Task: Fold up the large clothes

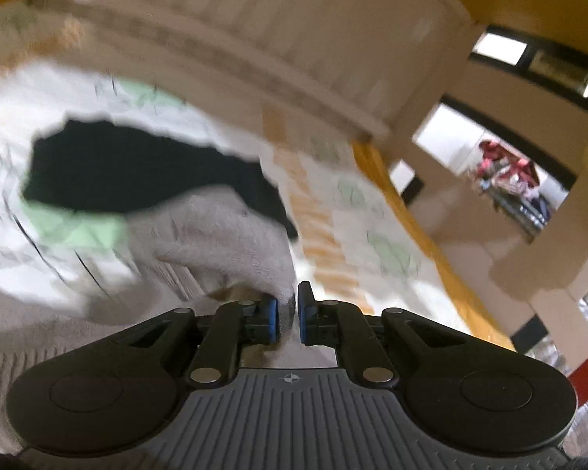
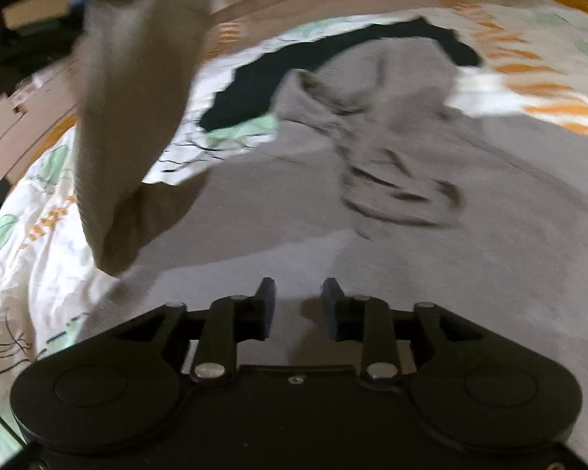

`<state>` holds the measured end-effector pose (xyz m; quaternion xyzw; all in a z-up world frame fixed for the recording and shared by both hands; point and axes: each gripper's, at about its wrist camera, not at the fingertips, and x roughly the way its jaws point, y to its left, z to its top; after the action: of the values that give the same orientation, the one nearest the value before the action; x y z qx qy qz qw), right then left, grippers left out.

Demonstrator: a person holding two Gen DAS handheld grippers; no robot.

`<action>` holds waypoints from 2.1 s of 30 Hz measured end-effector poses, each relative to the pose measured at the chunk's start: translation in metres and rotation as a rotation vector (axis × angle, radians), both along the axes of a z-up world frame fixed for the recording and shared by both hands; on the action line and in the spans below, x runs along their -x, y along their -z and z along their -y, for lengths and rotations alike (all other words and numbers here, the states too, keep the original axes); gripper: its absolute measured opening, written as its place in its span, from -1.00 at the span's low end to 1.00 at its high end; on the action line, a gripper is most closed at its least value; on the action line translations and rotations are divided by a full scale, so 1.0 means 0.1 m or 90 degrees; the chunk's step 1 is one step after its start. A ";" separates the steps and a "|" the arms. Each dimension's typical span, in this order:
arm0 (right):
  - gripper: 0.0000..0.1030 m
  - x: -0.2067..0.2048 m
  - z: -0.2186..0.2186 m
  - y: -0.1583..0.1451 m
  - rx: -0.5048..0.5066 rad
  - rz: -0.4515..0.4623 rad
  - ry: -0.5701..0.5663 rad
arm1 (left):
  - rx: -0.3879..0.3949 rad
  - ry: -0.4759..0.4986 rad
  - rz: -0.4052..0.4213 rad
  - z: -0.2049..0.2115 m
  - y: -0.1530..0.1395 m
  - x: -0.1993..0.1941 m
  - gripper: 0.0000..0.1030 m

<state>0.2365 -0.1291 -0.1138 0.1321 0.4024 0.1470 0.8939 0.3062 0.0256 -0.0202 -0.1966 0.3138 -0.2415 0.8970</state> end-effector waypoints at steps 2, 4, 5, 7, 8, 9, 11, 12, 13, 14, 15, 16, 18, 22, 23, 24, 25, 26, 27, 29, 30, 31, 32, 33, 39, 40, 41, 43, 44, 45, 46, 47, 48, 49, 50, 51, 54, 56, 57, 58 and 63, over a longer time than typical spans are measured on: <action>-0.14 0.05 0.11 0.05 -0.010 -0.009 0.014 | -0.020 0.007 -0.031 0.20 0.23 -0.04 -0.56; -0.14 0.13 0.22 0.06 -0.018 -0.010 0.025 | -0.045 0.021 -0.057 0.36 0.38 -0.07 -0.41; -0.11 0.16 0.25 0.06 -0.021 -0.010 0.028 | -0.057 0.029 -0.072 0.43 0.47 -0.06 -0.41; 0.08 0.19 0.31 0.04 -0.029 -0.006 0.034 | -0.064 0.045 -0.089 0.52 0.50 -0.03 -0.41; 0.16 0.21 0.34 0.04 -0.032 -0.004 0.036 | -0.063 0.051 -0.091 0.55 0.50 0.00 -0.39; 0.17 0.22 0.36 0.03 -0.034 -0.003 0.037 | -0.061 0.056 -0.081 0.52 0.48 0.06 -0.37; 0.18 0.26 0.40 0.03 -0.028 0.001 0.041 | -0.067 0.051 -0.052 0.45 0.40 0.16 -0.17; 0.21 0.27 0.42 0.03 -0.023 0.003 0.043 | -0.073 0.046 -0.032 0.37 0.35 0.23 -0.12; 0.24 0.28 0.43 0.02 -0.018 0.005 0.046 | -0.077 0.044 -0.019 0.34 0.31 0.29 -0.07; 0.31 0.28 0.45 0.02 -0.015 0.006 0.050 | -0.084 0.045 -0.003 0.28 0.28 0.35 -0.06; 0.34 0.29 0.46 0.01 -0.014 0.006 0.053 | -0.093 0.046 0.007 0.21 0.27 0.42 -0.06; 0.34 0.28 0.47 0.02 -0.012 0.006 0.056 | -0.102 0.042 0.018 0.15 0.25 0.49 -0.03; 0.35 0.26 0.48 0.01 -0.002 0.008 0.065 | -0.121 0.030 0.027 0.04 0.26 0.56 0.05; 0.41 0.23 0.47 -0.03 0.028 0.016 0.080 | -0.131 0.022 0.007 -0.05 0.34 0.55 0.07; 0.41 0.22 0.48 -0.04 0.031 0.018 0.084 | -0.134 0.014 0.007 -0.09 0.35 0.57 0.07; 0.41 0.22 0.49 -0.06 0.030 0.021 0.086 | -0.140 0.003 0.009 -0.15 0.37 0.59 0.07; 0.41 0.22 0.50 -0.08 0.029 0.026 0.086 | -0.149 -0.007 0.009 -0.20 0.40 0.62 0.07; 0.41 0.22 0.49 -0.11 0.031 0.031 0.084 | -0.158 -0.016 0.004 -0.25 0.43 0.64 0.08; 0.42 0.21 0.48 -0.14 0.037 0.039 0.081 | -0.167 -0.024 -0.010 -0.32 0.50 0.66 0.09; 0.45 0.17 0.41 -0.21 0.052 0.057 0.068 | -0.179 -0.027 -0.044 -0.42 0.64 0.66 0.09; 0.47 0.14 0.36 -0.22 0.059 0.062 0.059 | -0.186 -0.033 -0.066 -0.47 0.72 0.67 0.08; 0.48 0.11 0.30 -0.24 0.068 0.069 0.050 | -0.187 -0.041 -0.085 -0.53 0.79 0.66 0.08; 0.48 0.08 0.23 -0.24 0.078 0.076 0.042 | -0.183 -0.050 -0.108 -0.61 0.86 0.66 0.08; 0.48 0.04 0.16 -0.23 0.090 0.082 0.033 | -0.172 -0.061 -0.127 -0.69 0.95 0.65 0.07; 0.41 -0.20 -0.12 -0.08 0.169 0.080 -0.004 | -0.101 -0.072 -0.120 -0.92 1.00 0.67 0.07; 0.40 -0.21 -0.11 -0.06 0.186 0.082 0.003 | -0.104 -0.071 -0.117 -0.91 1.00 0.68 0.07; 0.34 -0.21 -0.07 -0.05 0.201 0.084 0.020 | -0.108 -0.070 -0.113 -0.90 1.01 0.68 0.07; 0.32 -0.20 0.10 -0.04 0.199 0.076 0.058 | -0.109 -0.071 -0.105 -0.90 1.03 0.70 0.07; 0.32 -0.19 0.21 -0.03 0.183 0.066 0.079 | -0.107 -0.072 -0.102 -0.91 1.06 0.71 0.07; 0.32 -0.17 0.31 -0.02 0.167 0.056 0.096 | -0.105 -0.072 -0.098 -0.91 1.07 0.73 0.08; 0.32 -0.15 0.41 0.00 0.154 0.046 0.111 | -0.104 -0.073 -0.094 -0.91 1.08 0.75 0.08; 0.32 -0.13 0.48 0.02 0.148 0.039 0.121 | -0.105 -0.074 -0.090 -0.91 1.09 0.76 0.08; 0.32 -0.10 0.53 0.03 0.142 0.036 0.128 | -0.106 -0.074 -0.087 -0.91 1.10 0.76 0.08; 0.31 -0.07 0.57 0.04 0.140 0.035 0.134 | -0.109 -0.074 -0.083 -0.90 1.10 0.76 0.08; 0.32 -0.05 0.60 0.04 0.138 0.036 0.136 | -0.113 -0.074 -0.079 -0.89 1.11 0.78 0.08; 0.34 -0.03 0.62 0.03 0.128 0.040 0.131 | -0.120 -0.073 -0.075 -0.88 1.11 0.78 0.08; 0.36 -0.02 0.65 0.00 0.098 0.050 0.116 | -0.135 -0.069 -0.067 -0.84 1.10 0.79 0.12; 0.36 -0.08 0.71 0.00 0.064 0.043 0.123 | -0.145 -0.068 -0.064 -0.82 1.09 0.80 0.13; 0.36 -0.10 0.75 0.01 0.042 0.037 0.131 | -0.147 -0.068 -0.062 -0.81 1.09 0.80 0.14; 0.34 -0.12 0.81 0.02 0.016 0.030 0.142 | -0.148 -0.067 -0.062 -0.81 1.09 0.80 0.15; -0.74 -0.19 0.88 -0.09 0.009 0.045 0.157 | -0.145 -0.067 -0.067 -0.81 1.06 0.79 0.16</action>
<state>0.2550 -0.2174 -0.1050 0.1688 0.3523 0.0378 0.9198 0.2277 0.1071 -0.1260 -0.1224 0.3752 -0.1465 0.9071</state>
